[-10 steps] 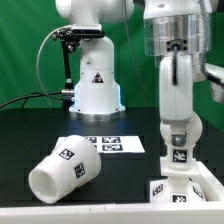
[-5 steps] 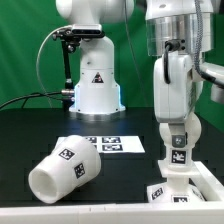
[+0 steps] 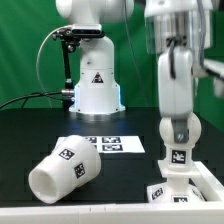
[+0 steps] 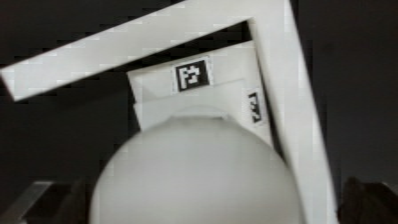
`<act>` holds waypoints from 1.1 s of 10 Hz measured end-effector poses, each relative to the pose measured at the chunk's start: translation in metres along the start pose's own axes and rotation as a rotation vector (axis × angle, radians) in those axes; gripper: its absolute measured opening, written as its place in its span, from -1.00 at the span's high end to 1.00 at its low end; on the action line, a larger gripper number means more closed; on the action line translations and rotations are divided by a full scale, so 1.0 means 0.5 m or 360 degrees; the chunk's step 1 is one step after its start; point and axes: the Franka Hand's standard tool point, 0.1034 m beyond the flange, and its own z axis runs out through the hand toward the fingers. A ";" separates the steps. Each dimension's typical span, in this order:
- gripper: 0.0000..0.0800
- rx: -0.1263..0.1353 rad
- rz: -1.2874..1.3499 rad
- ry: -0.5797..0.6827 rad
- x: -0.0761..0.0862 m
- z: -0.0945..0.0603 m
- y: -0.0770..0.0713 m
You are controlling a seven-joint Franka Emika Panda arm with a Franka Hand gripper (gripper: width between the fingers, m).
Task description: Assemble lamp
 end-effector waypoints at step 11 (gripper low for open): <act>-0.75 0.0066 -0.1042 0.0038 0.140 -0.046 -0.059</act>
Offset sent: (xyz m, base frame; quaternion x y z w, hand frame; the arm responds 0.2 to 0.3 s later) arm 0.0000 0.0000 0.0000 0.0000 0.0000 0.0000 1.0000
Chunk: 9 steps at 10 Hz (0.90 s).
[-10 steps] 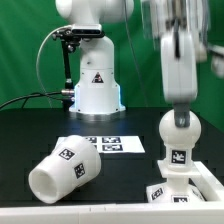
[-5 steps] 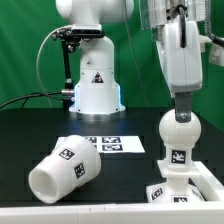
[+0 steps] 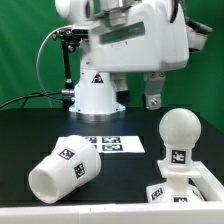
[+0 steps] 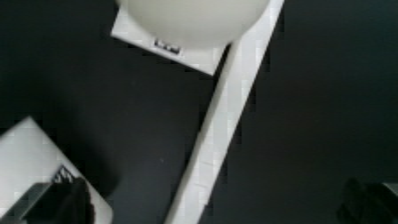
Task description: Assemble lamp
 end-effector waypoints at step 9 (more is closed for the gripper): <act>-0.75 -0.0095 -0.0768 -0.0103 0.168 0.093 0.097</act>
Offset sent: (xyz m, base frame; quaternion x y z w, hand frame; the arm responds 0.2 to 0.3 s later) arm 0.0000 0.0000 0.0000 0.0000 0.0000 -0.1938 0.9810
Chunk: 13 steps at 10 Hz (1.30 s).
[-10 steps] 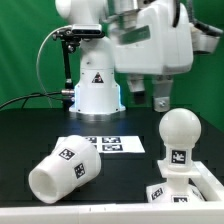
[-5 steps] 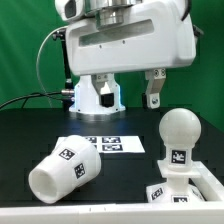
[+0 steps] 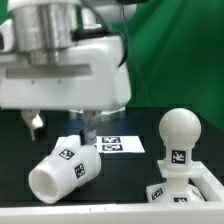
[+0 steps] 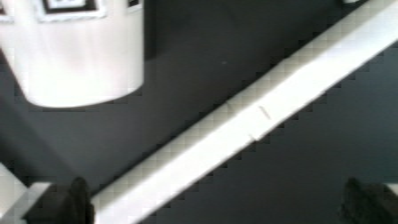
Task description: Assemble lamp
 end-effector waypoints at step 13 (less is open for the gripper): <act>-0.75 -0.0002 0.0069 -0.0408 0.001 0.061 0.057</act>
Offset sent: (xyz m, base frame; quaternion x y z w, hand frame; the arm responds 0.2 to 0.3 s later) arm 0.0000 0.0000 0.0000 0.0000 0.0000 0.0000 1.0000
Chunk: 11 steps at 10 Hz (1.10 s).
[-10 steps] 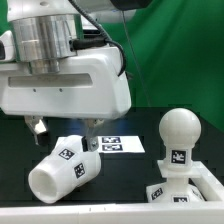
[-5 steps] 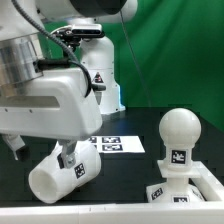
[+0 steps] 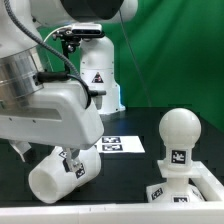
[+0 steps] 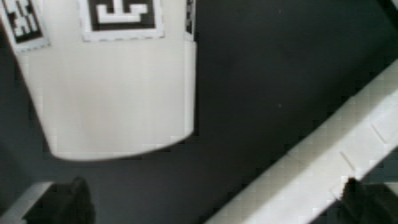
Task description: Assemble lamp
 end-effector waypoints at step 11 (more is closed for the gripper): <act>-0.75 -0.0139 -0.0247 -0.0525 -0.004 -0.010 -0.006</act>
Offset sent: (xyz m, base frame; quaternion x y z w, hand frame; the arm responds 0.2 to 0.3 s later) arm 0.0490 0.0126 0.0065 0.0282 -0.2023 -0.0892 0.9748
